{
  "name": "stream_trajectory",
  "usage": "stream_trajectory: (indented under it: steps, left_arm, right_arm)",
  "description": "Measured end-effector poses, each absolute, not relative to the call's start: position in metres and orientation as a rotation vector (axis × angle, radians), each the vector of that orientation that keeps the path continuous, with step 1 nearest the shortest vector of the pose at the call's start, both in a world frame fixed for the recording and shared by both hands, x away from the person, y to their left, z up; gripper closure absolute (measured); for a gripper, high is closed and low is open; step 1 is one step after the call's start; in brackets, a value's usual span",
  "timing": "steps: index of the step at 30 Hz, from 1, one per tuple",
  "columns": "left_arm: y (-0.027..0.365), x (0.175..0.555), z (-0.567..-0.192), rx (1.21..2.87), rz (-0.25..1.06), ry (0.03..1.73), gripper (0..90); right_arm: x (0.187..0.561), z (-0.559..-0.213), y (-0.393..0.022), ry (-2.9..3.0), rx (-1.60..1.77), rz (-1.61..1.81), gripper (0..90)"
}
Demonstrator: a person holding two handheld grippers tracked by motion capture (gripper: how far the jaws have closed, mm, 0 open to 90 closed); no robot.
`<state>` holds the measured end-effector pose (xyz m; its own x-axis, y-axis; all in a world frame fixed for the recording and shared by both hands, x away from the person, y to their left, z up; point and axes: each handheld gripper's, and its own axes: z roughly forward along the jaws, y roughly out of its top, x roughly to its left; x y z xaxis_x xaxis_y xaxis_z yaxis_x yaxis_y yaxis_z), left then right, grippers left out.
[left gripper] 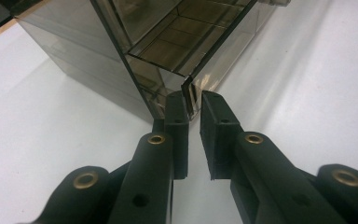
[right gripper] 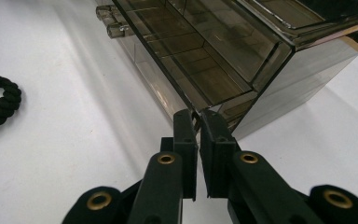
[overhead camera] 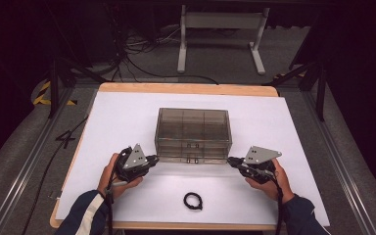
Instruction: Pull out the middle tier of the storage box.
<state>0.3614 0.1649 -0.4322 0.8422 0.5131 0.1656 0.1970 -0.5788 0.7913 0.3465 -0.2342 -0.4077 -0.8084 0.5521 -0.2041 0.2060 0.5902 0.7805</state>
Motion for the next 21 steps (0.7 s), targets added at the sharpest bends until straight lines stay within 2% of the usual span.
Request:
stream_trajectory:
  steps: [21]
  left_arm:
    - [0.168,0.347,-0.433,2.213,0.461,0.493,81.7]
  right_arm:
    - [0.334,-0.409,-0.235,2.433,0.57,1.099,86.8]
